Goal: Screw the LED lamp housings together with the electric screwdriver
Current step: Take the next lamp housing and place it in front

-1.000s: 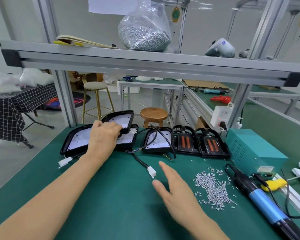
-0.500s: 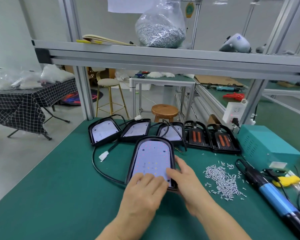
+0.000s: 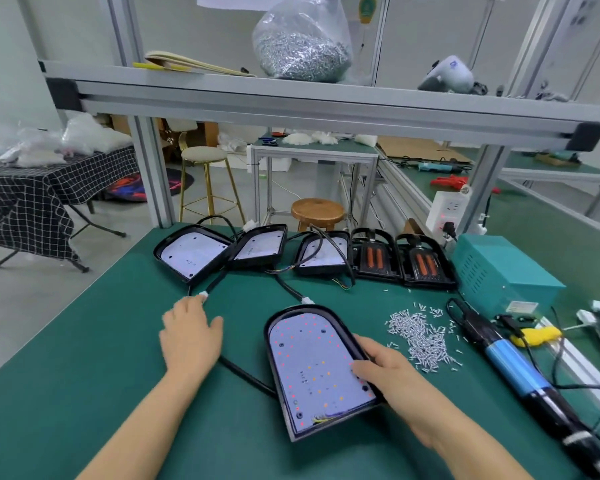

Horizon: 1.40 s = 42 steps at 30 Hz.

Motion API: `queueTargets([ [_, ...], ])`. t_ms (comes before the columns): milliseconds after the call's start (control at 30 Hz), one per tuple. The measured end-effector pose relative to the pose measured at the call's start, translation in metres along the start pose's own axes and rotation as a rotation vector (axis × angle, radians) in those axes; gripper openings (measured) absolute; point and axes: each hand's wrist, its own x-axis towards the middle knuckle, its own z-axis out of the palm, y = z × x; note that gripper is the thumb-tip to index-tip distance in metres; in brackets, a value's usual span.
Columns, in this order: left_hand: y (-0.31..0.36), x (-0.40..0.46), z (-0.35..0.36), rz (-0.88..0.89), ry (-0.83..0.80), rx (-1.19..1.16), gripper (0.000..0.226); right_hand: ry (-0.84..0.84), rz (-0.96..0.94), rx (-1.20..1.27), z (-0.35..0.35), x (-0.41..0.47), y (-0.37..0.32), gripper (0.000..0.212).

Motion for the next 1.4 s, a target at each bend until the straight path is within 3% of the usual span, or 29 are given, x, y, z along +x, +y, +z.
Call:
queueTargets([
  [67, -0.004, 0.012, -0.005, -0.041, -0.054, 0.101, 0.052, 0.005, 0.010, 0.006, -0.002, 0.002, 0.000, 0.043],
  [200, -0.010, 0.020, -0.006, -0.019, -0.085, 0.026, 0.053, -0.015, 0.024, 0.017, -0.003, 0.006, 0.000, 0.042],
  [367, -0.021, 0.022, -0.021, -0.154, 0.040, -0.303, 0.056, 0.010, 0.069, 0.031, -0.005, 0.012, 0.003, 0.037],
  [433, -0.024, 0.019, -0.022, -0.171, 0.020, -0.376, 0.049, -0.002, 0.076, 0.016, -0.006, 0.013, 0.005, 0.037],
  [533, -0.030, 0.029, -0.019, -0.178, -0.024, -0.424, 0.015, 0.012, 0.046, -0.016, -0.006, 0.015, 0.004, 0.040],
  [767, -0.029, 0.109, -0.005, -0.473, 0.028, -0.732, 0.034, 0.007, -0.032, -0.125, -0.005, 0.019, -0.001, 0.046],
  [967, -0.032, 0.145, -0.006, -0.548, 0.026, -0.820, 0.015, -0.014, -0.062, -0.149, -0.008, 0.022, 0.002, 0.049],
  [1100, -0.025, 0.150, -0.008, -0.458, 0.089, -0.914, 0.011, -0.023, -0.061, -0.156, -0.009, 0.023, 0.004, 0.048],
  [1167, -0.019, 0.152, -0.005, -0.401, 0.121, -0.930, 0.020, -0.021, -0.057, -0.150, -0.010, 0.024, 0.005, 0.050],
  [1233, -0.009, 0.155, -0.002, -0.342, 0.094, -0.938, 0.014, -0.024, -0.054, -0.137, -0.010, 0.024, 0.006, 0.050],
  [1400, 0.019, 0.160, 0.006, -0.210, 0.041, -0.922, 0.030, -0.036, -0.042, -0.138, -0.012, 0.023, 0.003, 0.049],
])
